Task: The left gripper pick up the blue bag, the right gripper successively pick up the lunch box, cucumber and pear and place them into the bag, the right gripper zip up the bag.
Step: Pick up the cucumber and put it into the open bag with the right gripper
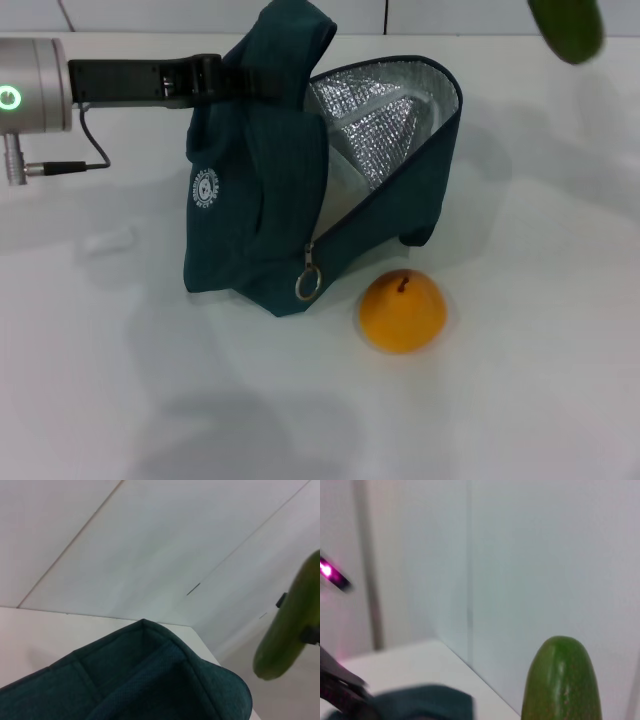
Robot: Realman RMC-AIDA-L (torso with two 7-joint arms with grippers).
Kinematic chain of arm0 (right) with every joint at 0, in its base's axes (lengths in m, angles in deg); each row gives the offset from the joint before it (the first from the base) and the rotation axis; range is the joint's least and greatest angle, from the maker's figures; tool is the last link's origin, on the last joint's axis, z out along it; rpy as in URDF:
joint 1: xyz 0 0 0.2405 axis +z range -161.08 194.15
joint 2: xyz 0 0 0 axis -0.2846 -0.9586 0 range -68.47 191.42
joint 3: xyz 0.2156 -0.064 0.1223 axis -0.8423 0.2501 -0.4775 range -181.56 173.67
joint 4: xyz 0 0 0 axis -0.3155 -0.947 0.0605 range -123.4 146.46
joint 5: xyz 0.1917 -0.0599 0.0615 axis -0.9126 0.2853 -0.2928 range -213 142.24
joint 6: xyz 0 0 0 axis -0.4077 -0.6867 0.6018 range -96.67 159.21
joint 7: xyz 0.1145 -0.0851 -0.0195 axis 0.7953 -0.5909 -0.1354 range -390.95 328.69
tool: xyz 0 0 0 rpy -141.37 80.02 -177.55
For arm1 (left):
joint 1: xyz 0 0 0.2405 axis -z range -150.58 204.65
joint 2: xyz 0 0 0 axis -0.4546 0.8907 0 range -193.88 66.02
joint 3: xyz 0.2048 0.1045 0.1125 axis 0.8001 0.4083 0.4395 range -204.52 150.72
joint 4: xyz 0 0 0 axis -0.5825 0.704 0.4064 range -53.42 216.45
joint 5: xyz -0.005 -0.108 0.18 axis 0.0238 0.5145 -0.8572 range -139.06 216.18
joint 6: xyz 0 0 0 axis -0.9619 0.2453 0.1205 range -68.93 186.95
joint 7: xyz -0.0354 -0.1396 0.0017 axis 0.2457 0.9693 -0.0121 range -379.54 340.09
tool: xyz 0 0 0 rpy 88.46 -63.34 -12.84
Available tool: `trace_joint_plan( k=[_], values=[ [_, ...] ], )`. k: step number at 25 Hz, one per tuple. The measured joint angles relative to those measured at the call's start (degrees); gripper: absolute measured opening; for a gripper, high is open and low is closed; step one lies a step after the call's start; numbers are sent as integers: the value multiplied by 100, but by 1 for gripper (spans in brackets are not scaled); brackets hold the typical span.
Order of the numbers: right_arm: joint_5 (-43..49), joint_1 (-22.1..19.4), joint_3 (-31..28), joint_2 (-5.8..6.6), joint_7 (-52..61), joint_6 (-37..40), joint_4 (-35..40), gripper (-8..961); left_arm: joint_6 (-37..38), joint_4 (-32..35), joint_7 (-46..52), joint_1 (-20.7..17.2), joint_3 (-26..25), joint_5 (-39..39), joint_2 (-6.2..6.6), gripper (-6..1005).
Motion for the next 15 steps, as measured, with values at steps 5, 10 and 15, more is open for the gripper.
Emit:
trace_joint_plan(
  k=[5,10,15],
  values=[
    [-1371,-140,59,-22,-1195,-185,-930,630,-12,0,0,12,18,3,-3,88],
    [-2508,-2,58,-3,-2532,-267,-2262,630,-18,0,0,40,1,3,-14,89],
    [-2818,330,66,-23,-3372,-313,-3339,630,-28,0,0,45,20,3,-40,90]
  ],
)
